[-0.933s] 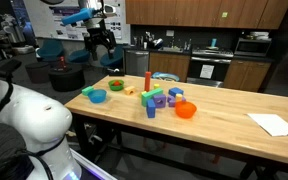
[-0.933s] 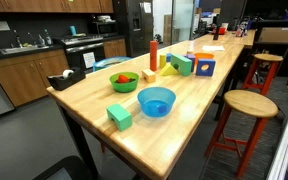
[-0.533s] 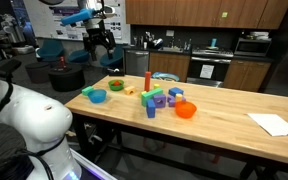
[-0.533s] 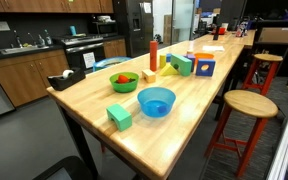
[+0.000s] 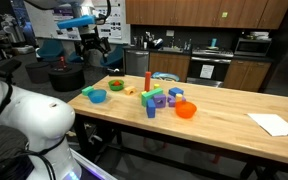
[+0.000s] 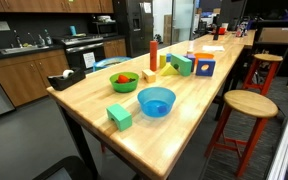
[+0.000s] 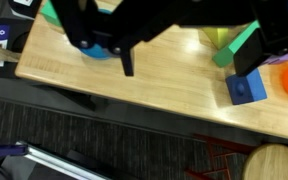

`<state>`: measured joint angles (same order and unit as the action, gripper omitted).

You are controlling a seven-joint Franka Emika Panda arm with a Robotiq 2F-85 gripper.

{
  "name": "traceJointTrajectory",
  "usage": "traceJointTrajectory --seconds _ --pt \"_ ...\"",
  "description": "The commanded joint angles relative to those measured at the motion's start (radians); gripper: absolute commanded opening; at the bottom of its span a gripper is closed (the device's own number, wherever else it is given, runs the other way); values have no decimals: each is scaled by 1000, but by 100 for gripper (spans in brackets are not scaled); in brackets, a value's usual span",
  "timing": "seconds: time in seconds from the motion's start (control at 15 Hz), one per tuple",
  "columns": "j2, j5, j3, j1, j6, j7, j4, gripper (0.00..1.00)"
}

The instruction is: Move the green block to the right

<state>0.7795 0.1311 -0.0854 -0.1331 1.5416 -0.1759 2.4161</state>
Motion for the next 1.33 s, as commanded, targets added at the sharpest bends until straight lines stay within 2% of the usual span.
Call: traceJointTrajectory --seconds 0.0,0.27,0.53,0.67,0.73,1.07,1.27 --pt "-10 -18 35 -51 52 -80 48 100" --pt "-32 -33 51 -96 127 -176 106 100" --pt "-71 56 29 -103 173 -241 132 100" --pt "-76 87 22 -84 207 -203 126 100" --pt "-65 55 30 -97 182 -206 135 100" --pt "-70 68 30 -93 199 -206 134 100" --pt "-70 -13 74 -144 237 -302 143 100"
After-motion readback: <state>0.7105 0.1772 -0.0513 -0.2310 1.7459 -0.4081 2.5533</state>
